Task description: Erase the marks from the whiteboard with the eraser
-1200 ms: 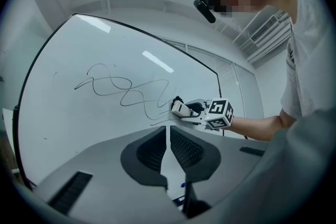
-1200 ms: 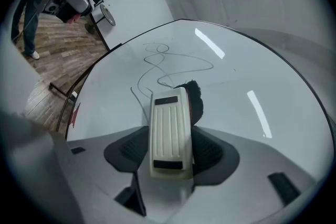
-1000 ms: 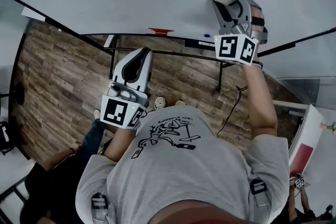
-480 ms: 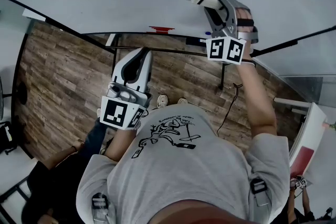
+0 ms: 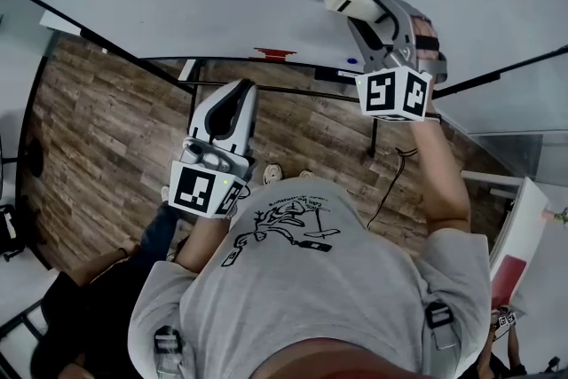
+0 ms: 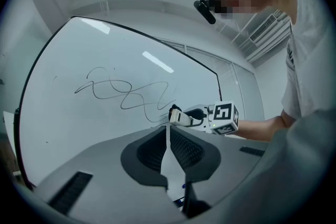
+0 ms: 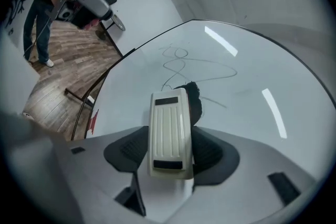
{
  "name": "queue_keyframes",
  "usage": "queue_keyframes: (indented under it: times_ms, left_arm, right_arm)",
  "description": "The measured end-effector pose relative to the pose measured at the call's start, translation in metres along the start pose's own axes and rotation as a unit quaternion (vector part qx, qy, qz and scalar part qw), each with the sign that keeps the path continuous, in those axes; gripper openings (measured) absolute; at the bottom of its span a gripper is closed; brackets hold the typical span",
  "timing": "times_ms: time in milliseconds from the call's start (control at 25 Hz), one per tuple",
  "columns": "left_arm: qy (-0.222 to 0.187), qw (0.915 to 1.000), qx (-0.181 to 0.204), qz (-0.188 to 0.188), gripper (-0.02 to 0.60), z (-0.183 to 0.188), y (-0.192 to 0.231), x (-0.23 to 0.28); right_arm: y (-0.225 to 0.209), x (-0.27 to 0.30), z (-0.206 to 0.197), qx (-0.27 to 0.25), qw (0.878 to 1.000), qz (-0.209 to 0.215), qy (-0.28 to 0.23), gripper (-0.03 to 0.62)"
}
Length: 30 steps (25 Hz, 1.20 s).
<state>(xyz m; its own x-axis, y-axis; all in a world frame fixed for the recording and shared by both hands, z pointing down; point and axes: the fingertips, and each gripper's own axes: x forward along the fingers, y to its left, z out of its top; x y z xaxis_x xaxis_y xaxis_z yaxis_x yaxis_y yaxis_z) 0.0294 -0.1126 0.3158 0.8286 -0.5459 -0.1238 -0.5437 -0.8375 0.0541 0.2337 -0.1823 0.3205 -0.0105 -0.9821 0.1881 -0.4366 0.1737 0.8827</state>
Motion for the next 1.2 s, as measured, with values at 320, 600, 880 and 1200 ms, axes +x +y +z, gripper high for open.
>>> queue_keyframes:
  times_ms: [320, 600, 880, 1200]
  left_arm:
    - [-0.01, 0.9999, 0.004, -0.002, 0.038, 0.006, 0.002, 0.0]
    - [-0.019, 0.9998, 0.009, -0.001, 0.038, 0.013, 0.005, -0.001]
    - [-0.023, 0.9997, 0.013, 0.005, 0.038, 0.017, 0.013, -0.004]
    - [-0.024, 0.9996, 0.012, 0.008, 0.038, 0.018, 0.018, -0.008]
  right_arm:
    - [-0.079, -0.013, 0.028, 0.016, 0.998, -0.056, -0.025, 0.262]
    - [-0.136, -0.023, 0.052, 0.02, 0.994, -0.099, -0.045, 0.262]
    - [-0.168, -0.023, 0.069, 0.018, 0.991, -0.123, -0.048, 0.262]
    - [-0.168, -0.014, 0.067, 0.017, 0.991, -0.131, -0.028, 0.261]
